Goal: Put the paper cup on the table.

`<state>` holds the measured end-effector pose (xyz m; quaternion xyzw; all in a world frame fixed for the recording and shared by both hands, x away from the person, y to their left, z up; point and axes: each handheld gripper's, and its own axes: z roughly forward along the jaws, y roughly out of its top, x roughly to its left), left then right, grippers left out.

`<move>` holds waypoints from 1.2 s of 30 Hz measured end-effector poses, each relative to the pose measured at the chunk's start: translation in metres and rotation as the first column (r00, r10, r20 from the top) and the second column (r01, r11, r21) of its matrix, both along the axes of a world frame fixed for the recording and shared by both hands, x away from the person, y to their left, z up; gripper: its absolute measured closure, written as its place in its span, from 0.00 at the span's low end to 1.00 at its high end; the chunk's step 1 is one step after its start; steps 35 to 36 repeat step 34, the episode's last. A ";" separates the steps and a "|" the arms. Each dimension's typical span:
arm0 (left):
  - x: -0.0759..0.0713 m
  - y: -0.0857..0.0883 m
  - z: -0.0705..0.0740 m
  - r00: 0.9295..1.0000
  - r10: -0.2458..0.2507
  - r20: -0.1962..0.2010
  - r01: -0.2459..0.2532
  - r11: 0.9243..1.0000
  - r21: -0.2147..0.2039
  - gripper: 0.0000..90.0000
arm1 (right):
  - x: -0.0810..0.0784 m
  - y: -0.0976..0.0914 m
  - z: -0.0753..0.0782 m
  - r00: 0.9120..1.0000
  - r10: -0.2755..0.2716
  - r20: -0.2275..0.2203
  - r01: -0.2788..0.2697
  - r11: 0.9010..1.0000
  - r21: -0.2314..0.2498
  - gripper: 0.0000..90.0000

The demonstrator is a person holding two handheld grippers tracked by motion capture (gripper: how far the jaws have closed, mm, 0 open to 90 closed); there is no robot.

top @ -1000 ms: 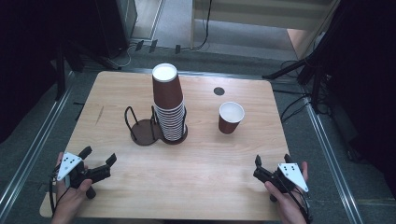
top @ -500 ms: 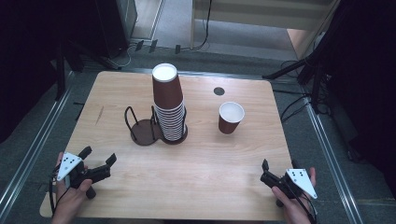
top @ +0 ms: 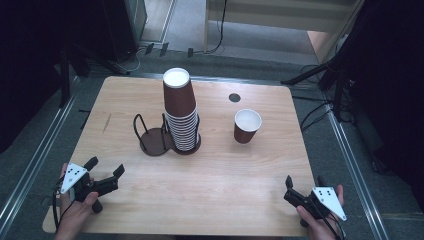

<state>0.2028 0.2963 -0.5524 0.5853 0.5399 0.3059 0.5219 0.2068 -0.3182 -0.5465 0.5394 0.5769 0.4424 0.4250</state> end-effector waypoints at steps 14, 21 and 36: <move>0.000 -0.002 0.000 1.000 -0.002 -0.003 0.002 1.000 0.010 0.00 | -0.010 -0.006 -0.001 0.999 0.007 0.041 -0.005 0.999 -0.036 0.00; 0.001 -0.002 0.000 1.000 0.001 -0.002 -0.001 1.000 0.010 0.00 | -0.011 0.000 -0.002 0.999 -0.001 0.048 0.005 0.995 -0.096 0.00; 0.001 -0.002 0.000 1.000 -0.008 -0.019 0.008 1.000 0.017 0.00 | -0.010 0.005 -0.001 0.999 -0.039 0.027 0.042 0.991 -0.127 0.00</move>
